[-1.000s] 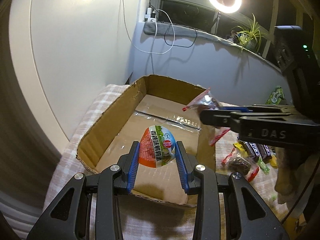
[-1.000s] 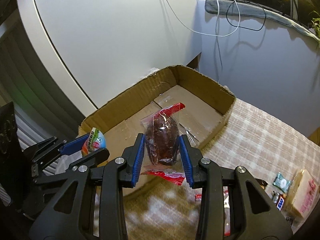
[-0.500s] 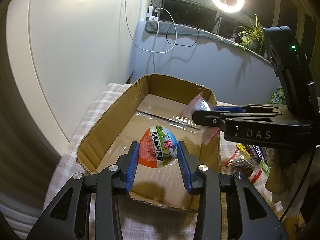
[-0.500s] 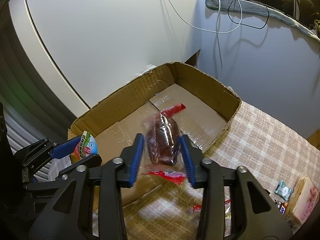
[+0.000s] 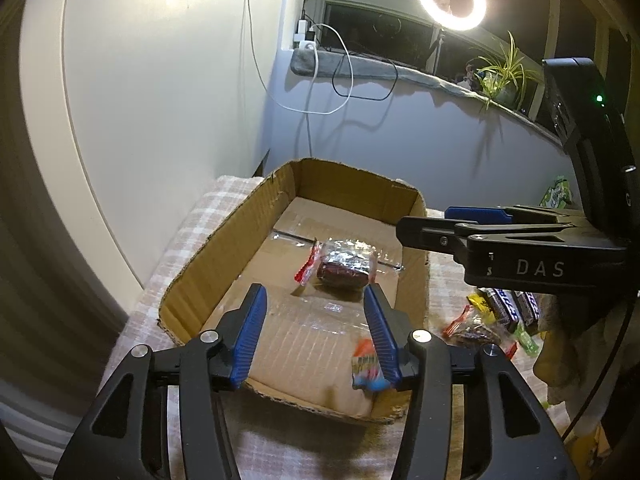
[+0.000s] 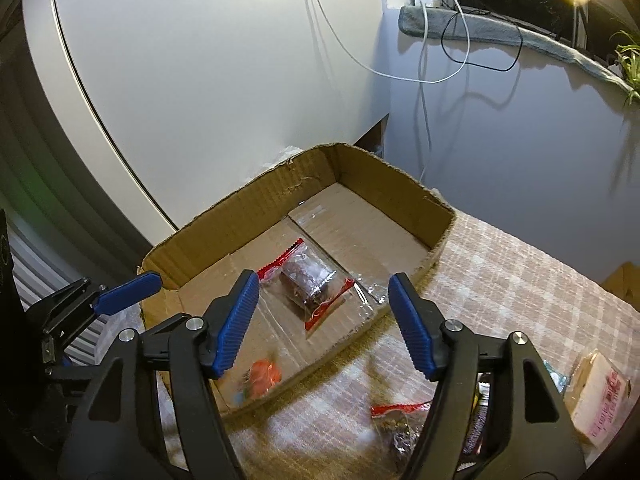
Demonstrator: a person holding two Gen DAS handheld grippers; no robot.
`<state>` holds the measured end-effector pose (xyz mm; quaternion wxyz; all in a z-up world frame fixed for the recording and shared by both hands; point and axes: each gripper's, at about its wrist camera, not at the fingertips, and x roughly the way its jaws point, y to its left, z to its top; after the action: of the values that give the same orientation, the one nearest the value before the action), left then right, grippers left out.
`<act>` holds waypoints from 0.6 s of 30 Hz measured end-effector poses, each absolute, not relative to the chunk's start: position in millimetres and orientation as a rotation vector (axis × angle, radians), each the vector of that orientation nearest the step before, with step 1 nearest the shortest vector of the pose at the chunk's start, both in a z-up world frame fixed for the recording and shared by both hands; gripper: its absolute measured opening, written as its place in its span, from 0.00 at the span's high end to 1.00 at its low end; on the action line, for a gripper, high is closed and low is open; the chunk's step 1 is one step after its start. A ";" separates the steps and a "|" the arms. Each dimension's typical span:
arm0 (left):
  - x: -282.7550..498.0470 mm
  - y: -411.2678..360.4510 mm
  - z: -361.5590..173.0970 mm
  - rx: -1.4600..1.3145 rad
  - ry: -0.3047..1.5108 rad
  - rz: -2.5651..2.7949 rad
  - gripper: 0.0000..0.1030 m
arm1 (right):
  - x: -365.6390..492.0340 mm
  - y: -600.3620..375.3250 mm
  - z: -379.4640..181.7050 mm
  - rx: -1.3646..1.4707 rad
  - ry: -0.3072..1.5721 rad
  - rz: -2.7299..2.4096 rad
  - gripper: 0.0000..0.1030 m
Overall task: Organize snacks
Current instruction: 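Open the left gripper to drop the orange jelly cup into the box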
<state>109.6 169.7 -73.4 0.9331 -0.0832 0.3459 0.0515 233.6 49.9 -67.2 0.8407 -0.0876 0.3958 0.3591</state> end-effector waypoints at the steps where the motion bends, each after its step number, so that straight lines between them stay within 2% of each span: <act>1: 107.9 168.5 -71.8 -0.168 0.704 0.106 0.52 | 232.1 46.8 -64.9 -0.182 0.831 0.756 0.29; 4: 103.0 164.9 -67.9 -0.162 0.694 0.106 0.52 | 227.4 39.4 -59.1 -0.174 0.815 0.750 0.23; 18: 83.2 122.9 -54.2 -0.139 0.671 0.037 0.52 | 198.0 -31.0 -34.7 -0.150 0.757 0.700 0.23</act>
<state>83.2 122.9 -54.2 0.9418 -0.0682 0.3288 0.0180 198.0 -31.0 -34.7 0.8673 -0.0718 0.3615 0.3345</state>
